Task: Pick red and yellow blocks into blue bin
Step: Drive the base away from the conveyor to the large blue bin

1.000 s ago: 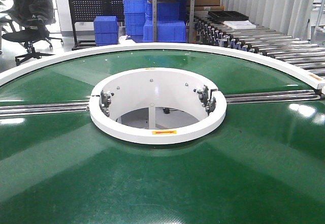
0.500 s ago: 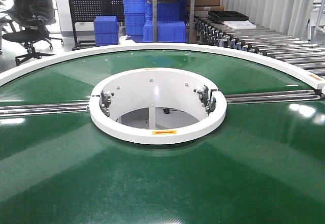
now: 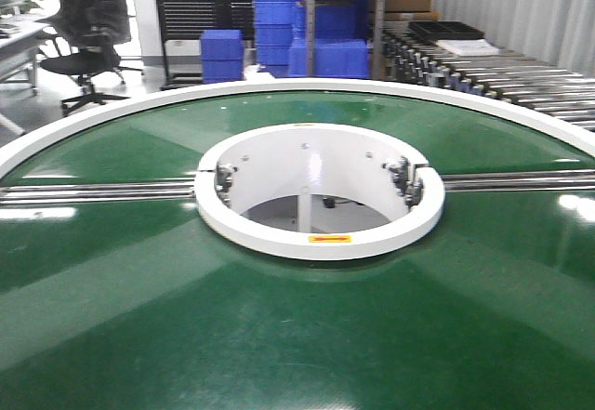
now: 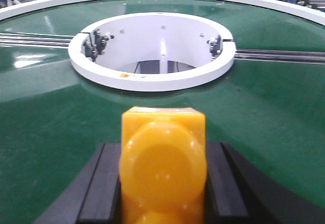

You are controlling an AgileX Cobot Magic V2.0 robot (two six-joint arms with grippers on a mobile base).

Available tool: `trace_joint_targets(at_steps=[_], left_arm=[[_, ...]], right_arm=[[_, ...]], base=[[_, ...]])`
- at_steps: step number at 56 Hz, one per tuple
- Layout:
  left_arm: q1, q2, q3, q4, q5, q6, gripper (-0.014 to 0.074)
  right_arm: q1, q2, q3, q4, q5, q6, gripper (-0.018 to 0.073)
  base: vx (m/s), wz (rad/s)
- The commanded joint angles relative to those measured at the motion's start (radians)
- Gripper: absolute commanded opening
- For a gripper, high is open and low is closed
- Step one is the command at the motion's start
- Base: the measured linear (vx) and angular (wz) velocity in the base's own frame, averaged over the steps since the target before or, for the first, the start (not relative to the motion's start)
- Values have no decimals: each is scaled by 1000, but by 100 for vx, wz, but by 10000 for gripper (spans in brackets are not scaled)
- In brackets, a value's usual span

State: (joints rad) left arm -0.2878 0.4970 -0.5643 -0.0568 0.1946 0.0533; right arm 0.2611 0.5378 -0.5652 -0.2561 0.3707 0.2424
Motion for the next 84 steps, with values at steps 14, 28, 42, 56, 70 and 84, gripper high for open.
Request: trace_joint_targets(at_steps=[14,28,42,56,70,84], left_arm=[[-9,1,-29,-8,-81,-4,2],[-9,1,-29,-8,-81,-4,2],[-9,1,-29,-8,-81,-4,2],[-9,1,-29,-8,-81,-4,2],[-9,1,-29,-8,-81,-4,2],[-9,1,-29,-8,-81,-4,2]], right_arm=[[-2,0,-28,-21,-79,-12,-8],[-2,0,-28,-21,-79,-12,-8],[-2,0,-28,-21,-79,-12,-8],[-2,0,-28,-21,-79,-12,-8],[-2,0,-28,-21,-79,-12,-8],[-2,0,-28,-21,-79,-12,-8]], base=[[-8,30],[-12,46],[-15,58],[-16,61],[-15,61],[-14,61]])
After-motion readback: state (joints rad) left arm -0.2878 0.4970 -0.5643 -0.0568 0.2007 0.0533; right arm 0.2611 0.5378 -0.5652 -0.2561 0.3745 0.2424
